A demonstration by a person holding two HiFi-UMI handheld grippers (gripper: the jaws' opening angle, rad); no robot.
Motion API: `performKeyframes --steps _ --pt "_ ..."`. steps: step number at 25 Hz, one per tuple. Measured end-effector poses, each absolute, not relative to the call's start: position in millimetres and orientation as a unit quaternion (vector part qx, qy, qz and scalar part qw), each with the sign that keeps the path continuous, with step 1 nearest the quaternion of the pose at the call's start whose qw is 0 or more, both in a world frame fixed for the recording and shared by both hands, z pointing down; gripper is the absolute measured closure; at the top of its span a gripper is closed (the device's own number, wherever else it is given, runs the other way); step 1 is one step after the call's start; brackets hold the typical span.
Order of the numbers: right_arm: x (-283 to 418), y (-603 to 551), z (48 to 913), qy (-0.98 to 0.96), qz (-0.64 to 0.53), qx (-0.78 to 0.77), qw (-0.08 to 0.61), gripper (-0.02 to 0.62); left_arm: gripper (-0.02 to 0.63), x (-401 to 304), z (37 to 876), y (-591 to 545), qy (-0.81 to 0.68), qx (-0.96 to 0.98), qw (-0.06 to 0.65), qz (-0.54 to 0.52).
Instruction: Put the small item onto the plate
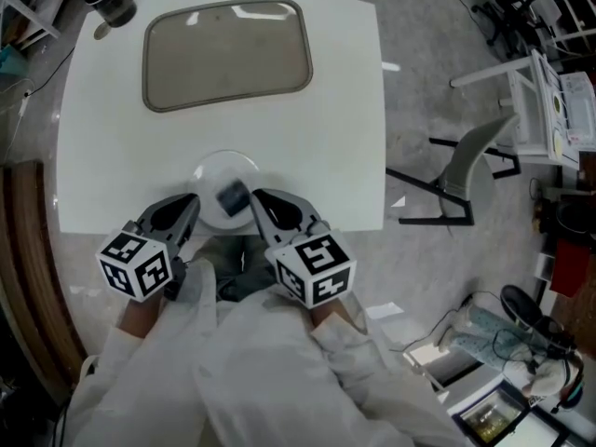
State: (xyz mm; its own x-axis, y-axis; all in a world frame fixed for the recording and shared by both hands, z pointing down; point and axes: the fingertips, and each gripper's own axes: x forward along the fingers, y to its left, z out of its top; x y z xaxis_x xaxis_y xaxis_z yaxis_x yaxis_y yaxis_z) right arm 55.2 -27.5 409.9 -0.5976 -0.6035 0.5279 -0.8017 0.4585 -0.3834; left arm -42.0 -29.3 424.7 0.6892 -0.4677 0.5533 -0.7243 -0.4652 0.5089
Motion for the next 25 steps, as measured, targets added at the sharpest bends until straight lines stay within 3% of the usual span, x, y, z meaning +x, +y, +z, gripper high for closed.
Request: performKeyframes --steps 25 --pt "58.4 -30.7 462.4 -0.794 0.401 0.426 0.165 0.577 0.592 -67.3 469.0 -35.4 -0.380 0.799 0.423 0.195"
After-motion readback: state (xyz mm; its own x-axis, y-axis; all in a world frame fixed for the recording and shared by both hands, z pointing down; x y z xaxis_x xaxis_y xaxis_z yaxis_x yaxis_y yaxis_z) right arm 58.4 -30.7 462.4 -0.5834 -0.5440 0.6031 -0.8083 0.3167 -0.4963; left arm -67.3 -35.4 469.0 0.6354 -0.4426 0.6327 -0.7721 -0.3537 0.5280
